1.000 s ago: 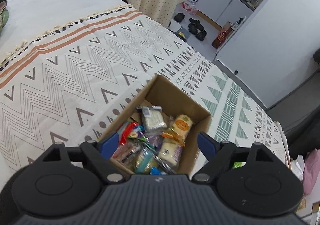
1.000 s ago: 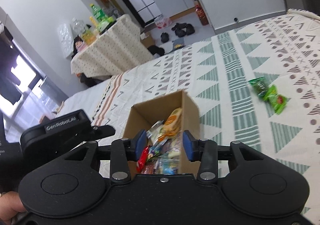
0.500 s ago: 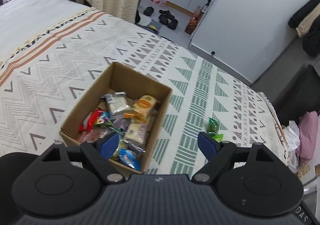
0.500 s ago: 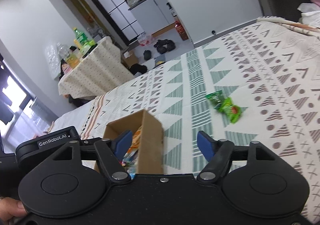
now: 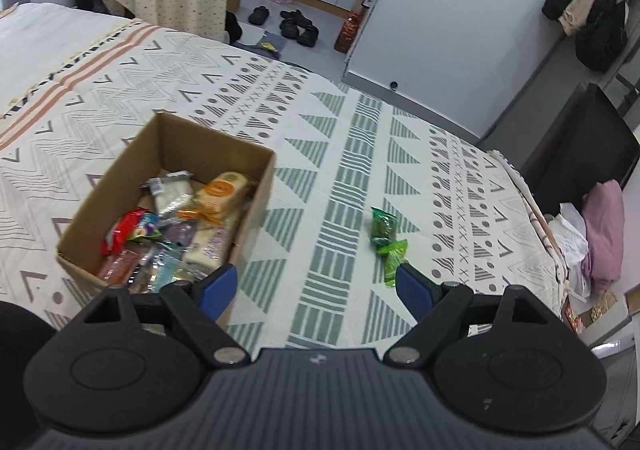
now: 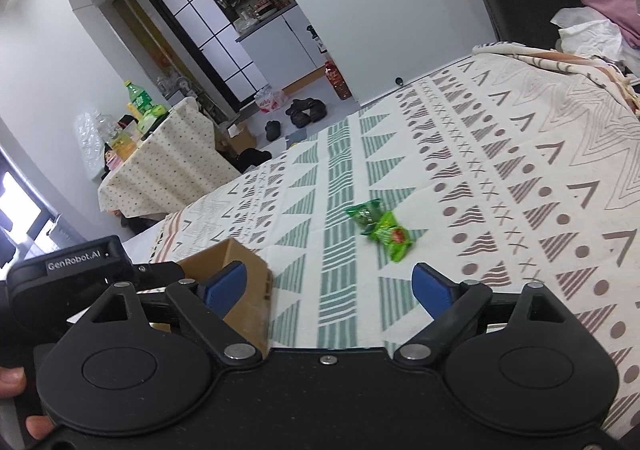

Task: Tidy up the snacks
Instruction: 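Move both tools back toward the two green-wrapped candies, then grasp the green candy with red print with the right tool while the left grasps the round green candy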

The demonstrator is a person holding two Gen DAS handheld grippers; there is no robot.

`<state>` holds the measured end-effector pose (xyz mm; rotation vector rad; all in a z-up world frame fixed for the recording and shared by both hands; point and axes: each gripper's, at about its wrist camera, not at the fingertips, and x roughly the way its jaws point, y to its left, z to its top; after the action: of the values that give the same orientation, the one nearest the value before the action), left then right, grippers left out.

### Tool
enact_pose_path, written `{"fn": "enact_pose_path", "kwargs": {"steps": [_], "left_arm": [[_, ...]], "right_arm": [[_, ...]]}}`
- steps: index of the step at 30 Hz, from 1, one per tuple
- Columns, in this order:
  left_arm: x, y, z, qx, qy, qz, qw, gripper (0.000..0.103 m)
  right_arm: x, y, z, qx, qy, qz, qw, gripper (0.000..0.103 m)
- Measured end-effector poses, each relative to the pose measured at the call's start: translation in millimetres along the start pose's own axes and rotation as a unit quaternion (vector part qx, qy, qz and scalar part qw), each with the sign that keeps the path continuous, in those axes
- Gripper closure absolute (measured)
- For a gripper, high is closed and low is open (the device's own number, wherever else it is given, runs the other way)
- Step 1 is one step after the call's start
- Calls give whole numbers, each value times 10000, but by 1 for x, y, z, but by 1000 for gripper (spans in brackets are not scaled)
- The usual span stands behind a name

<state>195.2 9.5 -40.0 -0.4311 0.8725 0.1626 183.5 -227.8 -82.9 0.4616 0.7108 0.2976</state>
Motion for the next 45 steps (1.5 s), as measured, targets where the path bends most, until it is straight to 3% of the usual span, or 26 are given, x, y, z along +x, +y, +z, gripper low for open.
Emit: {"fn": "enact_pose_path", "kwargs": {"steps": [13, 32, 45], "left_arm": [[42, -33, -3, 358, 83, 83, 9993, 18], [115, -60, 20, 952, 198, 318, 9948, 18], [179, -63, 25, 721, 436, 211, 9962, 21]], "right_arm": [[26, -45, 2, 206, 51, 37, 9998, 16], [93, -62, 19, 38, 388, 132, 9992, 21], [151, -73, 31, -54, 779, 58, 9969, 31]]}}
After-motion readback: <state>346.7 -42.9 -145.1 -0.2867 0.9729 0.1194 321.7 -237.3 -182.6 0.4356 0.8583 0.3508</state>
